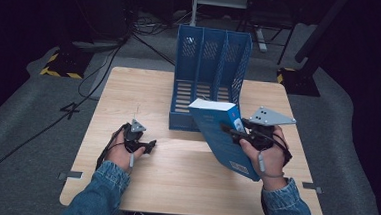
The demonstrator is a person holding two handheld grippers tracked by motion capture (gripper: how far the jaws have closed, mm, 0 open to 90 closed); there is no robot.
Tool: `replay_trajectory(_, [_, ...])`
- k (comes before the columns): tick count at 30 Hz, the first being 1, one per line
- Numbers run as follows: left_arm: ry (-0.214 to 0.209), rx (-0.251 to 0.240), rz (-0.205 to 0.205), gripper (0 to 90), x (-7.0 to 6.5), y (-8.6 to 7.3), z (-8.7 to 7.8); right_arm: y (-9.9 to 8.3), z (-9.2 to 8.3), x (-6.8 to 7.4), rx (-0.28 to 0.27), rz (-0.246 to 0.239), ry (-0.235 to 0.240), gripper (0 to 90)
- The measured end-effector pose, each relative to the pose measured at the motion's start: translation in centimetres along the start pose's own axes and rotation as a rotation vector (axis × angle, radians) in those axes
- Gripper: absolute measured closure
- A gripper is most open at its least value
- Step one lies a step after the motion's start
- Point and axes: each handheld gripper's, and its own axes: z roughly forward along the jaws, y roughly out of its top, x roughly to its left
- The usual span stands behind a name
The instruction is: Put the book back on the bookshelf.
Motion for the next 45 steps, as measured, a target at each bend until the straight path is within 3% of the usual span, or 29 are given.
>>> replay_trajectory(15, [0.008,0.009,-0.009,20.9,0.3,0.5,0.6,2.7,-0.9,-1.8,-0.079,0.096,0.022,61.5])
replay_trajectory(23, [0.013,0.015,-0.021,17.4,0.3,0.6,0.7,4.7,-1.1,-2.9,-0.102,0.096,0.007,61.5])
replay_trajectory(28, [0.012,0.02,-0.02,17.4,0.3,0.6,0.6,6.4,-1.4,-4.4,-0.145,0.125,0.011,61.5])
replay_trajectory(32, [0.012,0.021,-0.02,17.4,0.3,0.6,0.6,6.9,-1.4,-5.4,-0.186,0.155,-0.002,61.5])
replay_trajectory(43, [0.015,0.02,-0.017,17.4,0.3,0.6,0.6,8.7,-0.1,-8.3,-0.204,0.162,-0.081,61.5])
replay_trajectory(45, [0.015,0.021,-0.017,17.4,0.3,0.6,0.6,8.9,0.2,-9.0,-0.214,0.176,-0.078,61.4])
